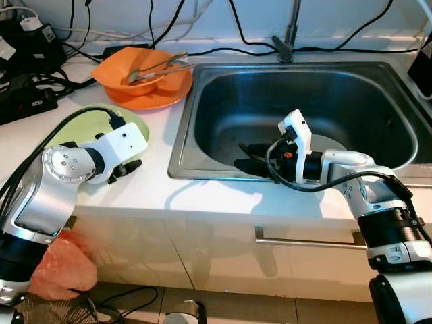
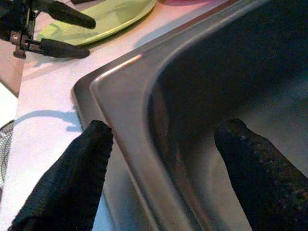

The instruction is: Kitchen organization

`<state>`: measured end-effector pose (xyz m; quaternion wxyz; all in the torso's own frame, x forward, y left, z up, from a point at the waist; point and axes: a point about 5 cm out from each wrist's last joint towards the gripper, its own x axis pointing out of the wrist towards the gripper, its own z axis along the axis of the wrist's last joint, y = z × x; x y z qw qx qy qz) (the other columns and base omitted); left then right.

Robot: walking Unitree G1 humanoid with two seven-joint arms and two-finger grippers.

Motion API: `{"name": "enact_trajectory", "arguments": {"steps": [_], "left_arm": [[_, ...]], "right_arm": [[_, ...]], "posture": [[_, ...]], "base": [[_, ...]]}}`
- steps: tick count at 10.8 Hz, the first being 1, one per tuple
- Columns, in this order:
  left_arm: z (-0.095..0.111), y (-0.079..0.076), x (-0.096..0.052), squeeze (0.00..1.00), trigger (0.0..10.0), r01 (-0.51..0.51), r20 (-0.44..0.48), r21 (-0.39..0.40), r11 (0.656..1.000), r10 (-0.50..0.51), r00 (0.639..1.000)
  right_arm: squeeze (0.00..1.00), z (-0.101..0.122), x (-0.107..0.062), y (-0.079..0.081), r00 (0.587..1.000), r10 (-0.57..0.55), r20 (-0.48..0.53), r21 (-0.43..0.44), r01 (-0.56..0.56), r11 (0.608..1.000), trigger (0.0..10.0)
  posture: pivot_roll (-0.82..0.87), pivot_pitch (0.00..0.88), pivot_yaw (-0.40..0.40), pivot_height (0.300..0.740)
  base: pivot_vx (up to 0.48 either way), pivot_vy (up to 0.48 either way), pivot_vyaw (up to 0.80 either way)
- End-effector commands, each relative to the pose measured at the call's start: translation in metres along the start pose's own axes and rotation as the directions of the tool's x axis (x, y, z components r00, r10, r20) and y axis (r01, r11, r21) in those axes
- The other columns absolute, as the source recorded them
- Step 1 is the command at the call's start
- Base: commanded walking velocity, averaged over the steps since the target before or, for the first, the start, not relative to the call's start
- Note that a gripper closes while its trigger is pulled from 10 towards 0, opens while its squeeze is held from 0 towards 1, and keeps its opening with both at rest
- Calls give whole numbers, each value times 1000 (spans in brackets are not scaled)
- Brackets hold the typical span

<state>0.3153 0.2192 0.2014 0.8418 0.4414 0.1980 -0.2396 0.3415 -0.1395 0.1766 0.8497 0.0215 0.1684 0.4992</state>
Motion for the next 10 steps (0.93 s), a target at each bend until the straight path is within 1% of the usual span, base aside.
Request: {"name": "enact_trajectory", "arguments": {"steps": [1,3,5,7,10], "left_arm": [[-13,-13,5,0,0,71,-61,-12,997,-72,996],[-12,-13,6,0,0,73,-51,-18,997,-74,996],[-14,-19,7,0,0,102,-47,-22,995,-103,994],[-12,-17,7,0,0,80,-19,-17,997,-80,997],[-14,-18,7,0,0,72,-16,-17,997,-72,997]], "right_arm": [[0,-1,1,4,1000,14,-5,0,-14,1000,10000],[0,-2,0,6,1000,14,-11,3,-14,1000,10000],[0,-3,0,5,1000,6,-11,7,-6,1000,10000],[0,-4,2,4,1000,4,-13,8,-3,1000,10000],[0,-5,5,4,1000,19,-23,14,-19,1000,10000]], "posture": [[260,79,101,740],[260,80,102,740],[265,82,100,740],[274,79,98,740],[283,69,89,740]], "base": [[0,0,0],[0,0,0],[0,0,0],[0,0,0],[0,0,0]]}}
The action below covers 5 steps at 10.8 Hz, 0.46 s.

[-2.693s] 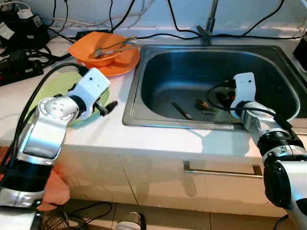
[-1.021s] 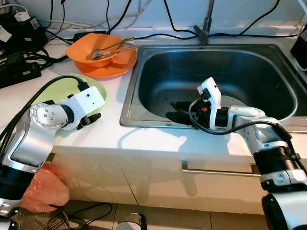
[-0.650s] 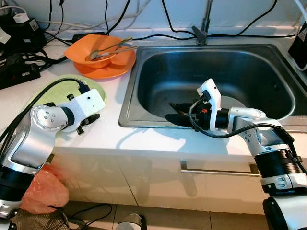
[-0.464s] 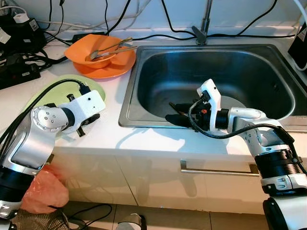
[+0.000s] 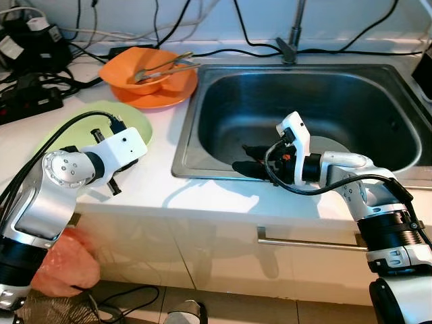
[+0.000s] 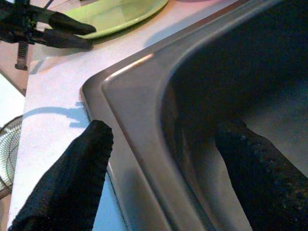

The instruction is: Kitchen organization

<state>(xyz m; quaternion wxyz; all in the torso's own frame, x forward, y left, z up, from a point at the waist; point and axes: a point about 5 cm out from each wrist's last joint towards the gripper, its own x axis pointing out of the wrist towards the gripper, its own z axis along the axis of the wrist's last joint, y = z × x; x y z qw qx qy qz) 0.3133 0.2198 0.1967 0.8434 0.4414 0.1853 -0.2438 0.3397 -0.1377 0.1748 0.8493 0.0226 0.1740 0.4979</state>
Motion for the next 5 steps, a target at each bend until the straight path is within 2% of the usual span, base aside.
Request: {"name": "enact_trajectory", "arguments": {"steps": [1,3,4,5], "left_arm": [[-11,-14,6,0,0,67,-38,-15,998,-67,997],[-4,-8,5,0,0,23,-7,35,999,-23,1000],[10,-9,-2,0,0,9,40,72,997,-12,999],[16,-16,-5,0,0,37,60,91,995,-43,997]], "right_arm": [[0,-3,4,1,1000,19,-14,8,-19,1000,10000],[0,-3,5,1,1000,16,-12,9,-16,1000,10000],[0,-2,3,-2,1000,10,-7,14,-10,1000,10000],[0,-1,3,-4,1000,5,0,22,-5,1000,10000]], "posture": [[282,67,89,740],[283,59,89,740],[292,54,85,740],[298,51,82,740]], "base": [[0,0,0],[0,0,0],[0,0,0],[0,0,0]]}}
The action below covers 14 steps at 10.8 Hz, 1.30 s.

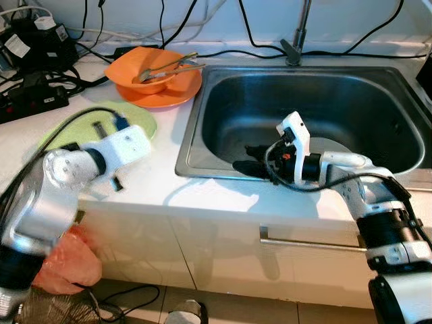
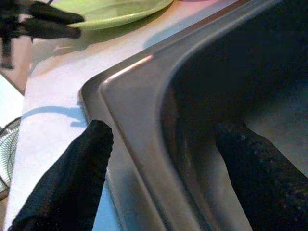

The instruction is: Kitchen organization

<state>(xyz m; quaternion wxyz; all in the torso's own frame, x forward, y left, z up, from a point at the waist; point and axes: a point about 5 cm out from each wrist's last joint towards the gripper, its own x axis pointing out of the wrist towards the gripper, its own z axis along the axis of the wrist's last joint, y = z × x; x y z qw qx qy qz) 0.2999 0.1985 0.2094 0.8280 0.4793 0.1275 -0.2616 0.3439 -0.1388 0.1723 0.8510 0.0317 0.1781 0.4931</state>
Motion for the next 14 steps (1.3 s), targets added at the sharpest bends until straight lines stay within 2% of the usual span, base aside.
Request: {"name": "enact_trajectory", "arguments": {"steps": [1,4,7,8,10,11,12,13,14], "left_arm": [[6,-25,3,0,0,123,25,1,992,-123,992],[23,-47,9,0,0,107,108,20,994,-109,988],[48,-52,10,0,0,69,230,42,997,-77,970],[63,-45,12,0,0,-46,344,-4,999,44,938],[72,-44,13,0,0,-129,439,-28,991,128,890],[79,-50,21,0,0,-181,493,-23,983,169,853],[80,-54,24,0,0,-208,517,4,978,176,838],[80,-65,32,0,0,-229,539,50,972,167,825],[77,-69,36,0,0,-242,544,74,967,165,823]], "right_arm": [[0,1,3,-1,1000,9,10,19,-10,1000,10000],[0,0,5,-3,1000,6,8,26,-6,1000,10000],[0,1,1,-9,1000,-26,14,41,25,999,10000],[0,4,1,-11,998,-45,38,69,42,997,10000],[0,9,2,-17,992,-103,77,95,95,991,10000],[0,16,-1,-24,977,-172,124,114,158,981,10000],[0,23,-4,-30,961,-219,170,135,197,971,10000],[0,36,-11,-35,936,-252,247,194,207,959,10000],[0,42,-14,-36,925,-263,275,202,211,956,10000]], "posture": [[307,44,76,740],[305,34,73,740],[294,33,72,740],[291,32,73,740],[285,32,74,740],[281,32,74,740],[279,33,73,740],[266,36,71,740],[259,39,71,740]], "base": [[0,0,0],[0,0,0],[0,0,0],[0,0,0],[0,0,0],[0,0,0],[0,0,0],[0,0,0],[0,0,0]]}}
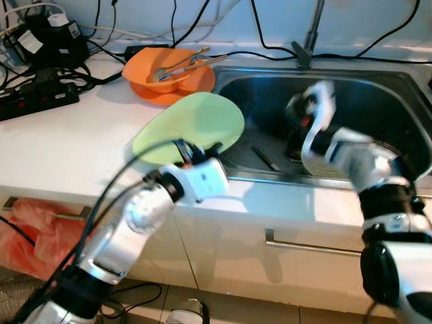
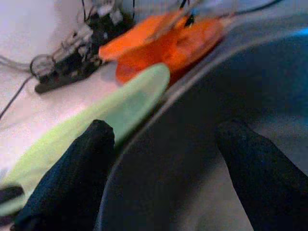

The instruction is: Kitchen organization

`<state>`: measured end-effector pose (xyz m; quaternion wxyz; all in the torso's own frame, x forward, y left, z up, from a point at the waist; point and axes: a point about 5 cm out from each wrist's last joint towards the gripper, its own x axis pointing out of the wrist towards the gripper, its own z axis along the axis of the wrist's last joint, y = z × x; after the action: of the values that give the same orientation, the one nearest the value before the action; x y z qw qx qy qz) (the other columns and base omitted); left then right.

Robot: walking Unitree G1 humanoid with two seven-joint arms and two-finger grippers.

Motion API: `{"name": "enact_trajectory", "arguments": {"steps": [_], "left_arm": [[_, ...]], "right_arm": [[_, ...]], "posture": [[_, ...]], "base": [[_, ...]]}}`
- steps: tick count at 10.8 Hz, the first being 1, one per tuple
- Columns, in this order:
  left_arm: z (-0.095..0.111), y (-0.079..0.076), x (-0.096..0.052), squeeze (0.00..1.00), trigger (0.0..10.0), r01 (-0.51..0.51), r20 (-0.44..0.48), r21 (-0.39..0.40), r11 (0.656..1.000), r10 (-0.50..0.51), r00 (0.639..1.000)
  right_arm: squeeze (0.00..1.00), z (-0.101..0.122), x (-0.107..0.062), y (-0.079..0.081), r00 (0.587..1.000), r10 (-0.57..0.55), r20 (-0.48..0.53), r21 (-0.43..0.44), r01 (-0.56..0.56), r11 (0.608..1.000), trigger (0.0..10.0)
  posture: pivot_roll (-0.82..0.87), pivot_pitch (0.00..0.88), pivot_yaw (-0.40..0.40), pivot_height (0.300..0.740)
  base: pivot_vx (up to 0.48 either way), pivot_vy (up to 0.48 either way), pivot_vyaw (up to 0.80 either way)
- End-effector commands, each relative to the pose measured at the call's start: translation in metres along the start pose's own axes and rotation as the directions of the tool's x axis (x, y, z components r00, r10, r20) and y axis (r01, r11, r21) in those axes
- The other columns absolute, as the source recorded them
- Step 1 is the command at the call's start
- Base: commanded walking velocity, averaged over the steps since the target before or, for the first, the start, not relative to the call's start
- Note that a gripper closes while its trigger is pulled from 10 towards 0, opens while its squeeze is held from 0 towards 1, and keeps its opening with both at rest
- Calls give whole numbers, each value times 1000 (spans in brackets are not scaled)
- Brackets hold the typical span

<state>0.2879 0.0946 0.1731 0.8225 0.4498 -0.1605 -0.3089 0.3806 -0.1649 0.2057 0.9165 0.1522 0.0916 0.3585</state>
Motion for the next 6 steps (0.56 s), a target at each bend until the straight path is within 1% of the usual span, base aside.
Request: {"name": "enact_trajectory", "arguments": {"steps": [1,2,3,4,5,6], "left_arm": [[-1,1,1,0,0,-19,21,43,999,19,1000],[-4,-4,3,0,0,-18,43,79,997,15,999],[-2,-8,5,0,0,-33,74,119,992,24,997],[1,-15,7,0,0,-51,122,164,985,31,992],[2,-23,10,0,0,-52,156,193,980,21,988],[1,-25,12,0,0,-50,164,194,980,18,986]], "right_arm": [[0,8,0,-1,999,-13,40,19,12,1000,10000],[0,13,1,0,998,-8,69,47,5,999,10000],[0,13,2,2,998,9,67,79,-14,997,10000],[0,12,4,3,997,24,70,146,-34,989,10000],[0,8,6,5,998,40,57,177,-49,983,10000],[0,6,7,7,998,49,44,186,-57,981,10000]], "posture": [[253,42,71,740],[251,43,71,740],[248,45,67,740],[247,45,64,740],[247,45,64,740],[247,45,64,740]], "base": [[0,0,0],[0,0,0],[0,0,0],[0,0,0],[0,0,0],[0,0,0]]}}
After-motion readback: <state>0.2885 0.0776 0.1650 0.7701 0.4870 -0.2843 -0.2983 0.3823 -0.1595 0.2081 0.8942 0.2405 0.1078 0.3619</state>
